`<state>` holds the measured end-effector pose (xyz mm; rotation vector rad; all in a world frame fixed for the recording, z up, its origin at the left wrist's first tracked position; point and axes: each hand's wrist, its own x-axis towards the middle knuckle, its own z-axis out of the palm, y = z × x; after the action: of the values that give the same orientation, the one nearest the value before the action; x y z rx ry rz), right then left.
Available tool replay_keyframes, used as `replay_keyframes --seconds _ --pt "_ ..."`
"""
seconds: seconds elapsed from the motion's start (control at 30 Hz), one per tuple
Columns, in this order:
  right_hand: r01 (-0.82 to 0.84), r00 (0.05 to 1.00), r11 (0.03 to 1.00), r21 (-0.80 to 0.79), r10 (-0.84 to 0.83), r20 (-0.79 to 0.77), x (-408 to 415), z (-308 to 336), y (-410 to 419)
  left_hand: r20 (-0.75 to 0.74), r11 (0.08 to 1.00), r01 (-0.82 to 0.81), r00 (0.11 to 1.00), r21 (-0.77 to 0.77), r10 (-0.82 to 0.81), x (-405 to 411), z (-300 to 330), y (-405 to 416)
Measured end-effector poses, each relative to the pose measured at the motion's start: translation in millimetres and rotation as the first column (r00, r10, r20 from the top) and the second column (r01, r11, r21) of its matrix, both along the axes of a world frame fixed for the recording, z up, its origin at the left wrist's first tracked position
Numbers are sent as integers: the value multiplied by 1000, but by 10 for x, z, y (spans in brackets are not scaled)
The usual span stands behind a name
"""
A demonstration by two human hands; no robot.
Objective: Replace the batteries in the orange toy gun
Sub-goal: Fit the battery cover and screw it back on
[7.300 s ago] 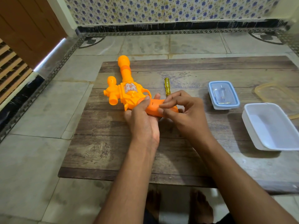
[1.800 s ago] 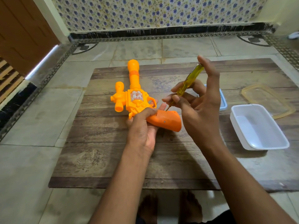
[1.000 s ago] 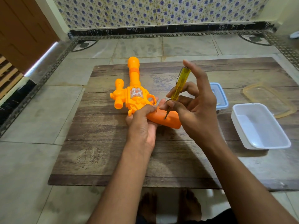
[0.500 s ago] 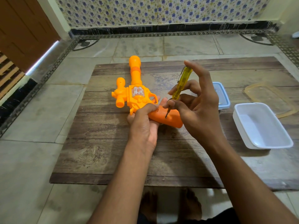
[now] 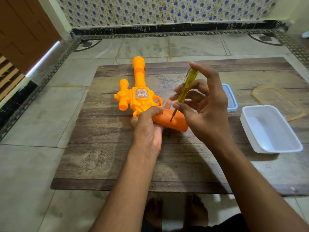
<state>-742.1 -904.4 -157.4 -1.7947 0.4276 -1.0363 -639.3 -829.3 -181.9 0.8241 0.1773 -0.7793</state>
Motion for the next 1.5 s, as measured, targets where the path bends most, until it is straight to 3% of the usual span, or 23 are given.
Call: replay_keyframes --seconds 0.13,0.3,0.53,0.77,1.0,1.17,1.33,1.5 --pt "-57 998 998 5 57 29 -16 24 -12 -18 1000 -16 1000 0 16 17 -14 -4" --pt "-58 998 990 -131 60 10 -20 29 23 -12 999 -37 999 28 37 -2 -6 -19" --pt "35 991 996 -83 -24 130 2 75 9 -38 1000 -16 999 -11 16 20 -25 -8" --pt "169 984 953 -250 -151 90 7 65 -6 -30 1000 -3 1000 1 3 -9 0 -12" --pt "91 985 986 -137 -69 160 -3 89 -12 -37 1000 4 999 9 -3 22 -30 -10" --pt "200 974 959 -203 -172 145 23 81 14 -39 1000 10 999 -19 -11 26 -50 -1" --pt "91 983 983 -159 -62 175 -9 100 2 -42 1000 21 999 -1 -21 40 -61 -19" --pt "176 982 948 -265 -150 116 6 113 5 -4 1000 21 1000 7 -21 24 -52 -9"
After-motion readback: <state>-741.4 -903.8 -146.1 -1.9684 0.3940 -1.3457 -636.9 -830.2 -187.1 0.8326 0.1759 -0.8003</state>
